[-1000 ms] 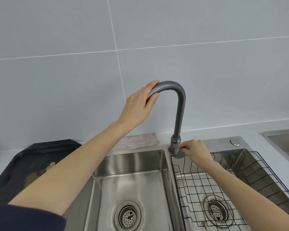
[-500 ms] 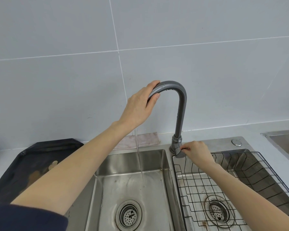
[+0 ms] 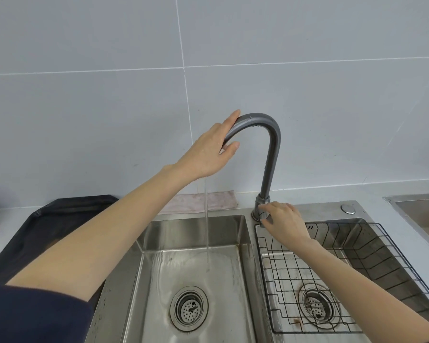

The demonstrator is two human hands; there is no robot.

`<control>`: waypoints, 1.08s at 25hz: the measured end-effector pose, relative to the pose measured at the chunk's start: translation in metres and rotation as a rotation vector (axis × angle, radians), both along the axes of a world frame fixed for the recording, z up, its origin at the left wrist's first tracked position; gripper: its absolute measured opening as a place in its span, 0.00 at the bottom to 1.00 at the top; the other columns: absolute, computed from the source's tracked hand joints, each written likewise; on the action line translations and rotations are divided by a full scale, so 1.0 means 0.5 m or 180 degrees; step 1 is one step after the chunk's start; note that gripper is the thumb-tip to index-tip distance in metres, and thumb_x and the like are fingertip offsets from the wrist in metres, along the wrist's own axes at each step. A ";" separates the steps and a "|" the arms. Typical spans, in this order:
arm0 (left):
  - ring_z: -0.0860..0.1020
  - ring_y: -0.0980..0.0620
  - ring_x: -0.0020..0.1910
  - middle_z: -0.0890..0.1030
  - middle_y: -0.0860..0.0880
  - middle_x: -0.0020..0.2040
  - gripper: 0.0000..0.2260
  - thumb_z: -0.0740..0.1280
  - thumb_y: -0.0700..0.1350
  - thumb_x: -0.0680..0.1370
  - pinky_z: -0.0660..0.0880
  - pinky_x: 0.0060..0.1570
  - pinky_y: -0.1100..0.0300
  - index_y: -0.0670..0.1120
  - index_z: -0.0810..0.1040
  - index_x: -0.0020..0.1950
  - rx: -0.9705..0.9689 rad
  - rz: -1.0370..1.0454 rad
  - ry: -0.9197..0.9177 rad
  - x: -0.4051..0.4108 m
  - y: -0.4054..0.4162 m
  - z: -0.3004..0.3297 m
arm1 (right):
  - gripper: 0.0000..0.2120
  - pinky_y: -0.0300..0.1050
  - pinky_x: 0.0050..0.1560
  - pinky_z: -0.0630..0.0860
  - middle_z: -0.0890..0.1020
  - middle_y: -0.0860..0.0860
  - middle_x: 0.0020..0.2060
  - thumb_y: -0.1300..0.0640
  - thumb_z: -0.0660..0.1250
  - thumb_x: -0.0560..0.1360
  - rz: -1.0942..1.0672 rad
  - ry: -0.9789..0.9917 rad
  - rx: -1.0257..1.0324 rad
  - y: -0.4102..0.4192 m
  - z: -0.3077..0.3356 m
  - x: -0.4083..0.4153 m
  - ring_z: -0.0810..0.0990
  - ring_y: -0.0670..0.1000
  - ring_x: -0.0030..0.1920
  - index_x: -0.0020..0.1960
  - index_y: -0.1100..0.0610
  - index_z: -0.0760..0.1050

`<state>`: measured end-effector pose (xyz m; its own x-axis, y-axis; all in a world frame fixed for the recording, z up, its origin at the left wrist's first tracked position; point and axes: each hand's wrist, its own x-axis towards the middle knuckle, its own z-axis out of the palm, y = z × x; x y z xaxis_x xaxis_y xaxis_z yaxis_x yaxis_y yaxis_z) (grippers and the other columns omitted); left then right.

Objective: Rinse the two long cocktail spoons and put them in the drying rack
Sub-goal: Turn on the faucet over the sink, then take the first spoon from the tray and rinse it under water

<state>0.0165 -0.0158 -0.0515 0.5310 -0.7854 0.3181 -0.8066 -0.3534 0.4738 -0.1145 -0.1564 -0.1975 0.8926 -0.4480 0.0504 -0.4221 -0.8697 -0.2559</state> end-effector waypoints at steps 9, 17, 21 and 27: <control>0.51 0.48 0.77 0.50 0.47 0.78 0.33 0.58 0.54 0.78 0.51 0.75 0.43 0.53 0.40 0.75 0.0820 0.0411 -0.0291 0.023 0.206 -0.098 | 0.31 0.52 0.76 0.50 0.56 0.53 0.77 0.47 0.59 0.78 0.0204 0.0426 0.0034 0.115 0.015 0.012 0.54 0.54 0.76 0.76 0.51 0.51; 0.50 0.47 0.77 0.49 0.45 0.78 0.34 0.58 0.56 0.78 0.52 0.76 0.46 0.47 0.43 0.76 0.0936 0.1052 0.0185 0.014 0.386 -0.200 | 0.30 0.56 0.74 0.56 0.61 0.58 0.73 0.47 0.59 0.77 0.0301 0.0620 0.0334 0.261 0.007 0.047 0.62 0.58 0.72 0.75 0.55 0.54; 0.56 0.46 0.76 0.53 0.45 0.78 0.33 0.59 0.55 0.78 0.58 0.73 0.49 0.44 0.48 0.76 0.1071 0.1502 0.0453 0.021 0.477 -0.237 | 0.29 0.56 0.72 0.59 0.62 0.58 0.72 0.47 0.58 0.78 0.0460 0.0744 0.0548 0.355 -0.009 0.086 0.63 0.59 0.71 0.75 0.55 0.54; 0.69 0.42 0.69 0.65 0.43 0.73 0.29 0.60 0.53 0.77 0.69 0.66 0.46 0.44 0.57 0.74 0.1264 0.2133 0.1030 0.057 0.599 -0.312 | 0.21 0.54 0.65 0.69 0.70 0.59 0.66 0.53 0.59 0.78 0.0844 0.0764 0.0973 0.499 -0.037 0.165 0.70 0.60 0.65 0.70 0.58 0.64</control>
